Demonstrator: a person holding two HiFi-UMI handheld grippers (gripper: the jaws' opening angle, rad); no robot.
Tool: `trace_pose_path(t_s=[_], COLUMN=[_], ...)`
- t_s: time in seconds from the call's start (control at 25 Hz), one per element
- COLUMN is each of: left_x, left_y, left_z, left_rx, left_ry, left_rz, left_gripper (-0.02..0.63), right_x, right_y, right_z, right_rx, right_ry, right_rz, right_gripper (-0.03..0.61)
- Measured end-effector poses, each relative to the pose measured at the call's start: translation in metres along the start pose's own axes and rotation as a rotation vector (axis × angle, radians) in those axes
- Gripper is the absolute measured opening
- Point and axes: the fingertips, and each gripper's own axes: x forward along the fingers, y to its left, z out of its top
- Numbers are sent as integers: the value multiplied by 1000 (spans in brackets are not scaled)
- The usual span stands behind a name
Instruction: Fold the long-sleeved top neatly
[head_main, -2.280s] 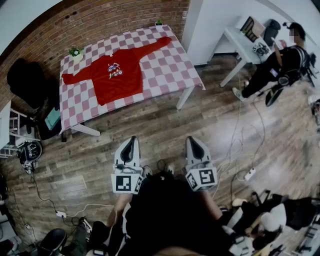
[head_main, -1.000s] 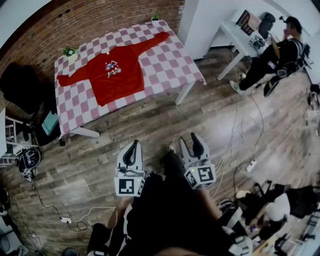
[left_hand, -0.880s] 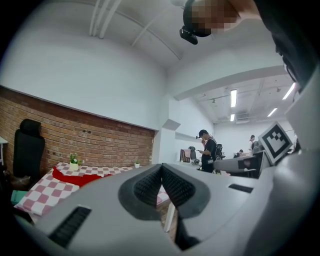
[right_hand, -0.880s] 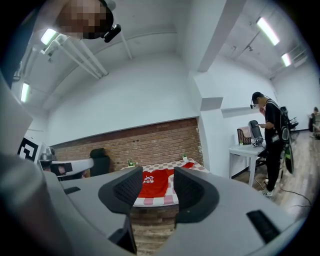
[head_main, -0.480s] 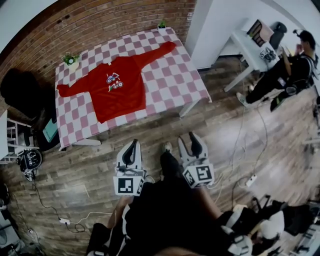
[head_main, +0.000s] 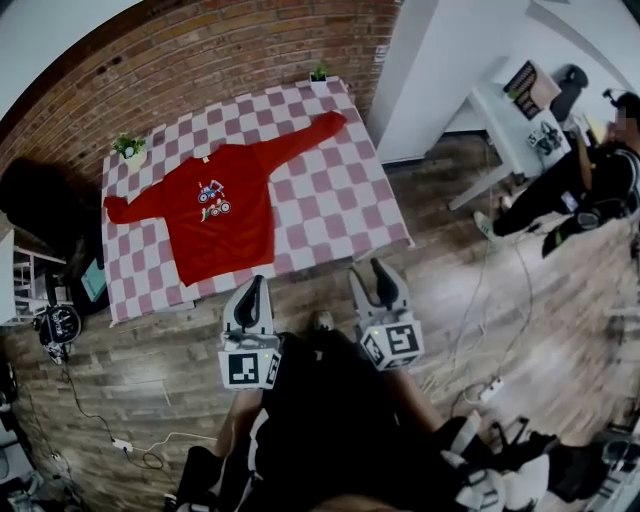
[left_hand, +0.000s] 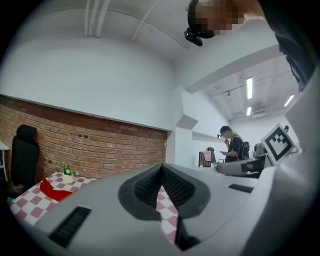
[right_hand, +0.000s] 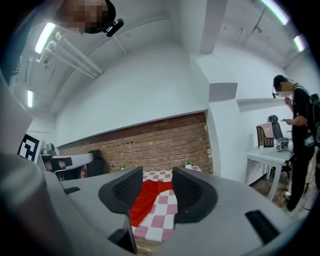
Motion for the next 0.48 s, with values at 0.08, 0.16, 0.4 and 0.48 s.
trace_pose_path(t_s=[0.08, 0.16, 0.4, 0.48], left_x=[17, 30, 78, 97], left_y=[0, 0, 9, 13], left_z=[2, 2, -1, 2], left_rx=[18, 20, 17, -22], left_ry=[0, 10, 26, 16], left_rz=[6, 11, 5, 3], left_gripper=[6, 6, 6, 6], right_x=[18, 33, 93, 114], right_y=[-15, -26, -59, -68], right_z=[3, 3, 8, 6], right_rx=[2, 23, 47, 48], right_ry=[2, 12, 15, 26], right_rz=[10, 16, 18, 9], right_gripper=[173, 173, 173, 173])
